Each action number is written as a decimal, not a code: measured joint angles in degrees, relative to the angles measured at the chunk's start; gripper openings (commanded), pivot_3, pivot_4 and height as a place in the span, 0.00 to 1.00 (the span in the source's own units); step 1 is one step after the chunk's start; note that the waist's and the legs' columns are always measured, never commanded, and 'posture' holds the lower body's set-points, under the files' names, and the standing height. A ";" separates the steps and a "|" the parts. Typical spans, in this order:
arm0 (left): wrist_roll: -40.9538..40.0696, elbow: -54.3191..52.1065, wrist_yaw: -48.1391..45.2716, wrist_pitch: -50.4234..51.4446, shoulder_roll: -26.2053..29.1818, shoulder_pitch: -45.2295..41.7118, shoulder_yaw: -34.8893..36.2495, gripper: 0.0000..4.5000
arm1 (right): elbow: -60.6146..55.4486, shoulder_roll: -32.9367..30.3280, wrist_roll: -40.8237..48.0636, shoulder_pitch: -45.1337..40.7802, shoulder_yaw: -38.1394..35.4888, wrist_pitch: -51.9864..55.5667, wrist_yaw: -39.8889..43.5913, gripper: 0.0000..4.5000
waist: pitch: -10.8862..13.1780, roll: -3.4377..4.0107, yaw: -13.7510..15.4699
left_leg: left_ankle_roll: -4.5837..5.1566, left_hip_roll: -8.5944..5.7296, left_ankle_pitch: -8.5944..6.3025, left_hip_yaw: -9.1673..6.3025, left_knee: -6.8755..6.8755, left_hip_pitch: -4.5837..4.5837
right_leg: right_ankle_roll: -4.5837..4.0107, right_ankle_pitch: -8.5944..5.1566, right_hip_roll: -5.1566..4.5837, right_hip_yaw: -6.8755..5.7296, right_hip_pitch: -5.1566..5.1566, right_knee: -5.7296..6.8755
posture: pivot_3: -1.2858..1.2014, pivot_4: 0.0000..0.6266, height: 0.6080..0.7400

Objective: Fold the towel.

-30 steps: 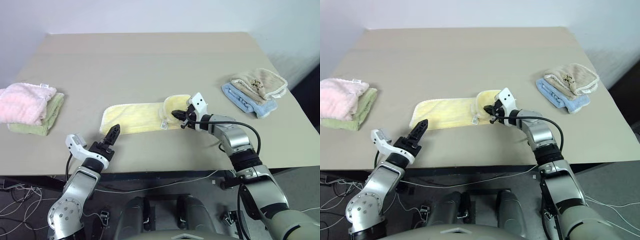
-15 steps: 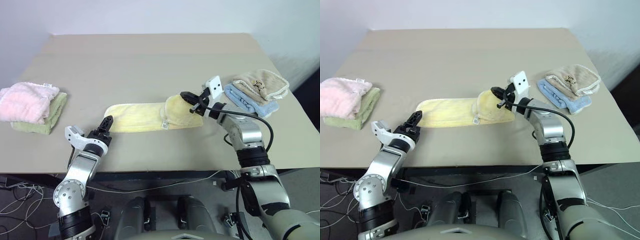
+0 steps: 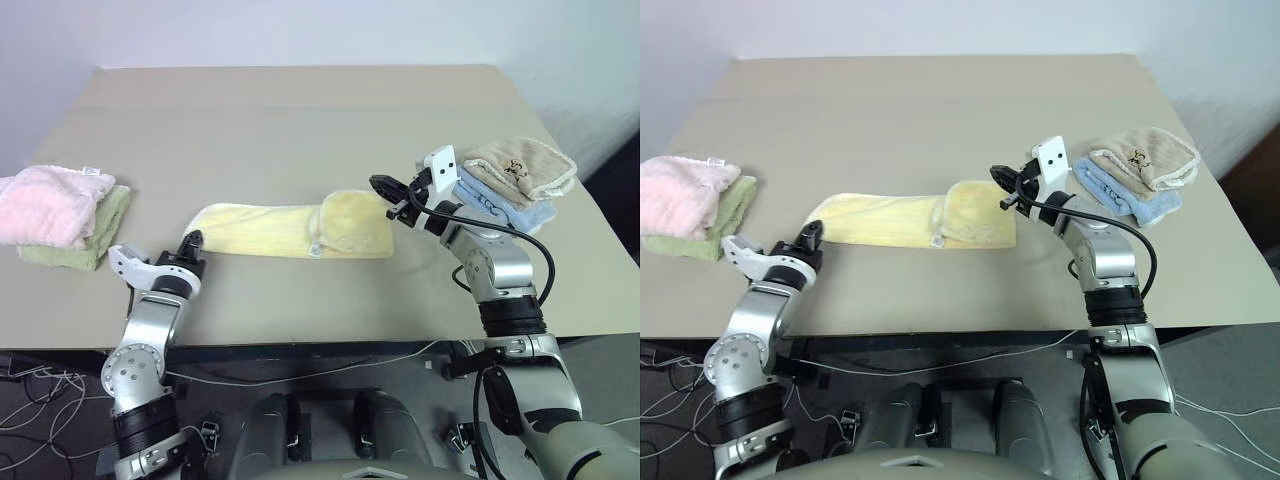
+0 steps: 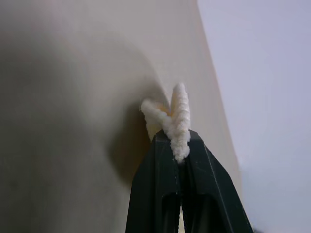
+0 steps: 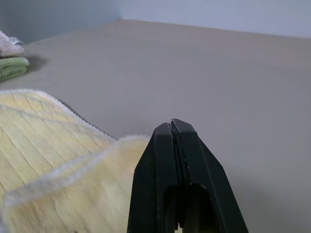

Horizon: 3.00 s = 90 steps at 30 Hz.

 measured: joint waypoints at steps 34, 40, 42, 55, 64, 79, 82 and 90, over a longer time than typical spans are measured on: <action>49.21 -1.50 -45.48 -0.01 15.12 -13.38 -40.90 0.60 | -4.53 -0.71 0.05 5.88 -2.15 1.32 -6.14 0.00 | 0.11 0.02 -0.05 | -0.30 0.05 0.18 0.08 -0.18 -0.12 | 0.01 -0.01 0.05 0.06 -0.20 -0.05 | 0.52 0.24 1.00; 44.73 -5.59 -45.45 0.62 14.39 -10.38 -32.93 0.83 | -7.05 -0.54 0.55 5.92 -1.35 2.76 -4.78 0.00 | 0.12 0.02 -0.06 | -0.29 0.04 0.18 0.07 -0.17 -0.11 | 0.01 -0.01 0.05 0.06 -0.19 -0.04 | 0.52 0.24 1.00; 45.71 -4.95 -43.10 -0.27 14.57 -10.25 -29.22 0.83 | -9.96 -0.57 1.40 6.05 -0.41 3.79 -3.30 0.00 | 0.12 0.02 -0.05 | -0.28 0.05 0.17 0.07 -0.17 -0.11 | 0.02 -0.01 0.05 0.06 -0.19 -0.04 | 0.52 0.24 1.00; 64.04 12.84 -43.20 -14.11 15.39 -11.22 -33.74 0.00 | -3.73 8.15 -1.89 4.95 11.30 3.46 -1.76 0.00 | 0.11 0.01 -0.02 | -0.09 0.02 0.06 0.08 -0.14 -0.12 | 0.01 -0.01 0.04 0.03 -0.19 -0.03 | 0.52 0.24 1.00; 62.07 11.89 -41.77 -14.92 11.18 -9.71 -29.55 0.00 | -0.45 8.52 -5.36 6.36 12.51 -1.08 -1.49 0.00 | 0.10 0.00 -0.03 | -0.23 0.02 0.14 0.07 -0.14 -0.11 | 0.02 0.00 -0.06 0.04 -0.18 -0.01 | 0.52 0.24 1.00; 62.63 12.41 -42.04 -17.56 23.86 -1.17 -15.86 0.00 | -3.81 2.38 13.05 3.93 -5.38 27.90 -2.85 0.71 | 0.14 -0.03 0.08 | 0.00 0.02 -0.05 0.07 -0.16 -0.22 | -0.05 0.02 -0.21 0.03 -0.33 -0.02 | 0.52 0.24 1.00; 62.81 12.30 -42.10 -17.97 23.86 -1.25 -16.07 0.00 | -2.55 4.03 15.85 2.67 -5.96 32.12 -2.97 0.94 | 0.14 -0.03 -0.07 | -0.11 0.03 -0.11 0.07 -0.17 -0.24 | -0.07 0.04 -0.25 0.06 -0.38 -0.02 | 0.52 0.24 1.00; 63.36 12.27 -42.11 -18.84 23.51 -0.54 -16.50 0.00 | -1.53 7.85 17.37 0.72 -3.92 36.11 -3.63 1.00 | 0.14 -0.02 -0.35 | -0.15 0.04 -0.13 0.08 -0.21 -0.32 | -0.08 0.05 -0.23 0.07 -0.50 -0.01 | 0.52 0.24 1.00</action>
